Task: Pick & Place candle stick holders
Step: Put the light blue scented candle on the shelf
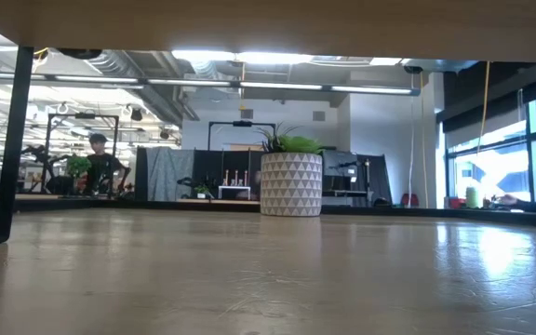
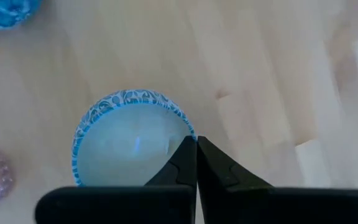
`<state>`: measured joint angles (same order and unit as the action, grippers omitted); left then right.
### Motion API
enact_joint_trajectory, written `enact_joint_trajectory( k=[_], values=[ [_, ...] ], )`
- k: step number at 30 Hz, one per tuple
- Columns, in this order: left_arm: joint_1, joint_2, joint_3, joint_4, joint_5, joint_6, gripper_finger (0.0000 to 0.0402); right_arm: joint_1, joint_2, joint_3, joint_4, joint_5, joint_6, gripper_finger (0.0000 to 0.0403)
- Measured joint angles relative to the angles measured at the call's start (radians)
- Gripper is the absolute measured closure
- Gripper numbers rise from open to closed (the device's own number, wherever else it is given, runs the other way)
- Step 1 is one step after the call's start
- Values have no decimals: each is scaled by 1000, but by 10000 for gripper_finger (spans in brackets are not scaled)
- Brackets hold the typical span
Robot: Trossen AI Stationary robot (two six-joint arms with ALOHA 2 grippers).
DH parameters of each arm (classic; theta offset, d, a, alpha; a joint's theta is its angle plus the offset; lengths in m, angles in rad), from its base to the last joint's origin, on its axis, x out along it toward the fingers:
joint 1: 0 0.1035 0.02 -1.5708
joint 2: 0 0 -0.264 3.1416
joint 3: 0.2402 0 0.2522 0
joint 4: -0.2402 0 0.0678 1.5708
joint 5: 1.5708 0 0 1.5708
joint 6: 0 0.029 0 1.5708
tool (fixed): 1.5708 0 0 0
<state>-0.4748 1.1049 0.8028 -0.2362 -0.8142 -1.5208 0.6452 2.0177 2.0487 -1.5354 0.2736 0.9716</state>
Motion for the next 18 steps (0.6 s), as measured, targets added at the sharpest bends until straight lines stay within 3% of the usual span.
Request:
enact_joint_trajectory(
  k=[18],
  values=[
    [-1, 17, 0, 0, 3, -22, 400, 19, 6, 0, 25, -7, 38, 403]
  ],
)
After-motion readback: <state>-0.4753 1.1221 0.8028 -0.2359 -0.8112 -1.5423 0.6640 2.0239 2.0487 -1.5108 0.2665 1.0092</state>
